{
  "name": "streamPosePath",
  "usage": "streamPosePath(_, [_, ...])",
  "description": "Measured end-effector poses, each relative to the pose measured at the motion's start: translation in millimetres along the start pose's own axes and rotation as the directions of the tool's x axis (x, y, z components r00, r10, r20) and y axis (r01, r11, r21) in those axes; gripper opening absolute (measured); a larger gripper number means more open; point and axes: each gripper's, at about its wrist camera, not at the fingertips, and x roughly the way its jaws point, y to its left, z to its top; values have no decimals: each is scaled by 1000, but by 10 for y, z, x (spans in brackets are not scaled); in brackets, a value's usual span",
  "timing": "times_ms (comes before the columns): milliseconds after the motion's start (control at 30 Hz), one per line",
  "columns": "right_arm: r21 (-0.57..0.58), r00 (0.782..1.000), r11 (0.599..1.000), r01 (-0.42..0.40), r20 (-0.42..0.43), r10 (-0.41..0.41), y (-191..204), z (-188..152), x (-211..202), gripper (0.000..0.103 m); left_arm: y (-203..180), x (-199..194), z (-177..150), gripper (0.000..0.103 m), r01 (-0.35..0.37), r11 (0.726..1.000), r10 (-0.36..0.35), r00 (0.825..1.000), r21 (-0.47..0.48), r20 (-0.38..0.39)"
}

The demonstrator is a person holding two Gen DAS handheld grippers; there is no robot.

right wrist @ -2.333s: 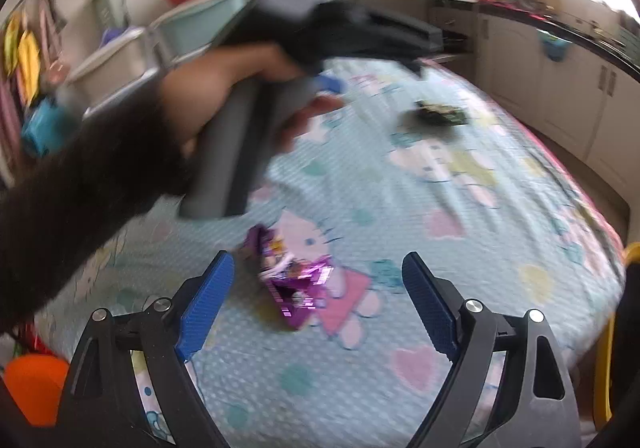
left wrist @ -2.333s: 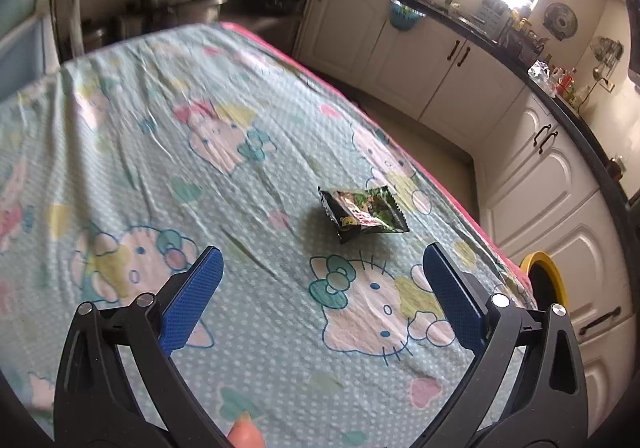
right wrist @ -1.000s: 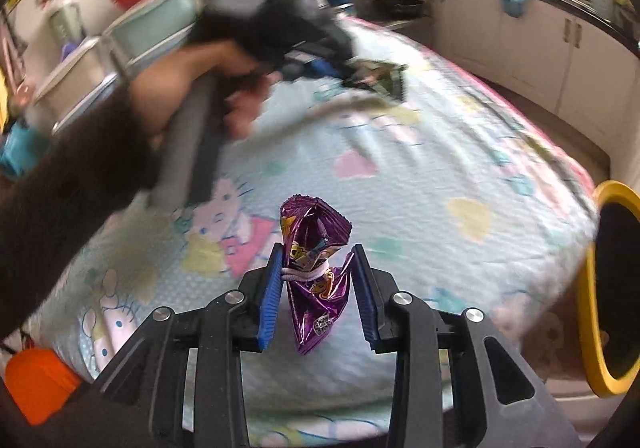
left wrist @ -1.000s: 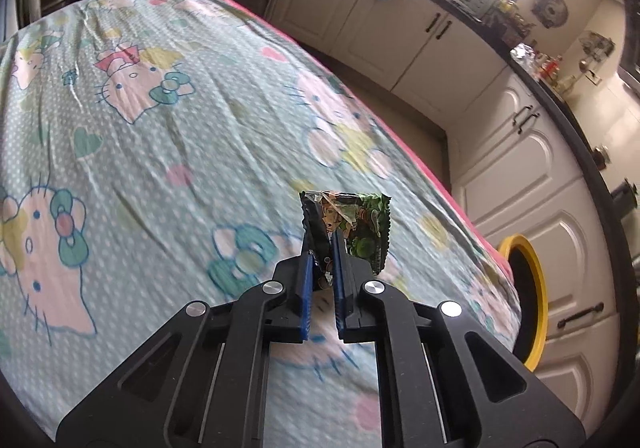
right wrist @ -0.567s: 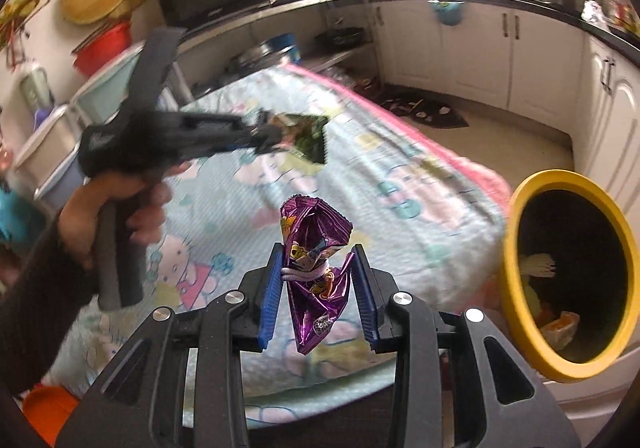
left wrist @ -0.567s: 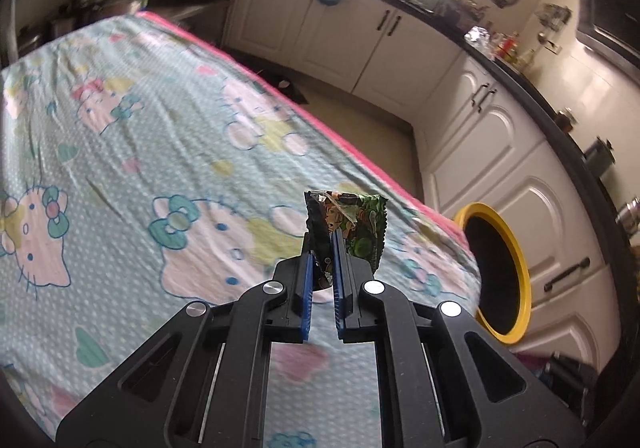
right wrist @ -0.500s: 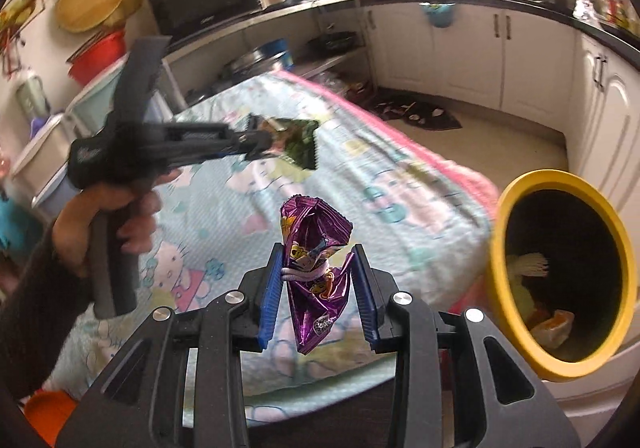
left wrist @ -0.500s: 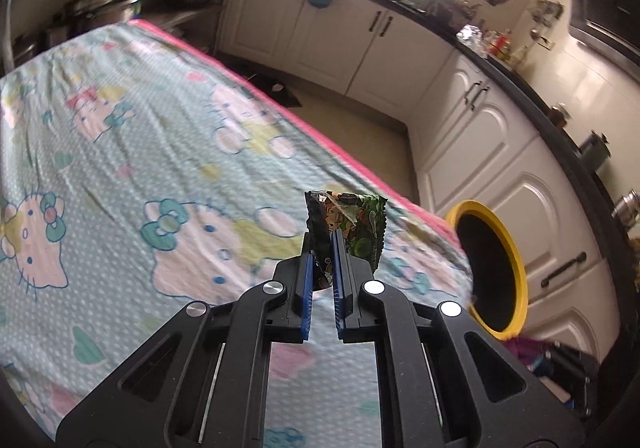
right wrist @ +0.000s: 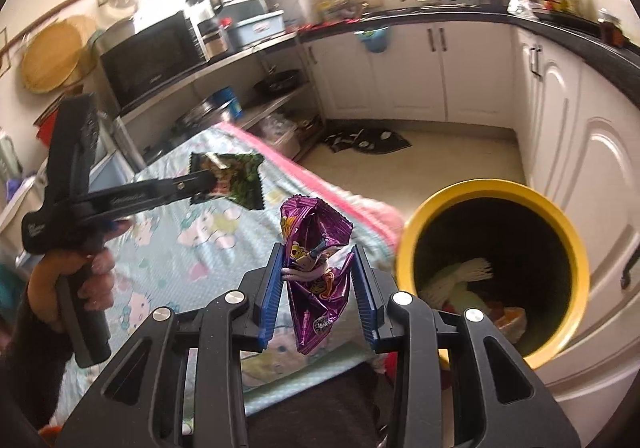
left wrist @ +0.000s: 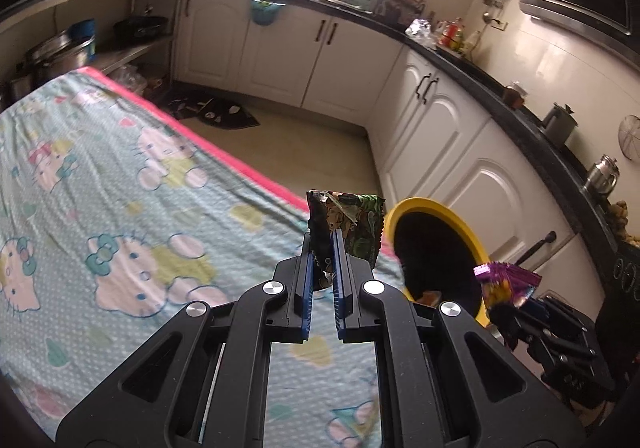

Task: Collect trash
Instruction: 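Carry purple wrapper in right gripper while left carries green packet to bin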

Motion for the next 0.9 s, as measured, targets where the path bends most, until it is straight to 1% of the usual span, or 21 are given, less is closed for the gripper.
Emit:
streamPosePath(267, [66, 997, 996, 53, 53, -57, -305, 41, -183, 32, -362, 7, 113, 5, 32, 998, -34, 999, 56, 31])
streamPosePath(433, [96, 991, 991, 93, 84, -101, -427, 64, -273, 32, -627, 7, 148, 5, 35, 993, -42, 997, 113, 58])
streamPosePath(633, [146, 982, 981, 130, 117, -148, -600, 62, -373, 32, -859, 56, 152, 5, 55, 986, -65, 996, 154, 59])
streamPosePath(733, [173, 978, 974, 143, 126, -166, -709, 58, -405, 32, -951, 76, 140, 5, 57, 983, -69, 996, 176, 64])
streamPosePath(900, [206, 967, 960, 188, 130, -218, -873, 17, -433, 32, -1102, 144, 120, 5, 73, 977, -86, 995, 198, 57])
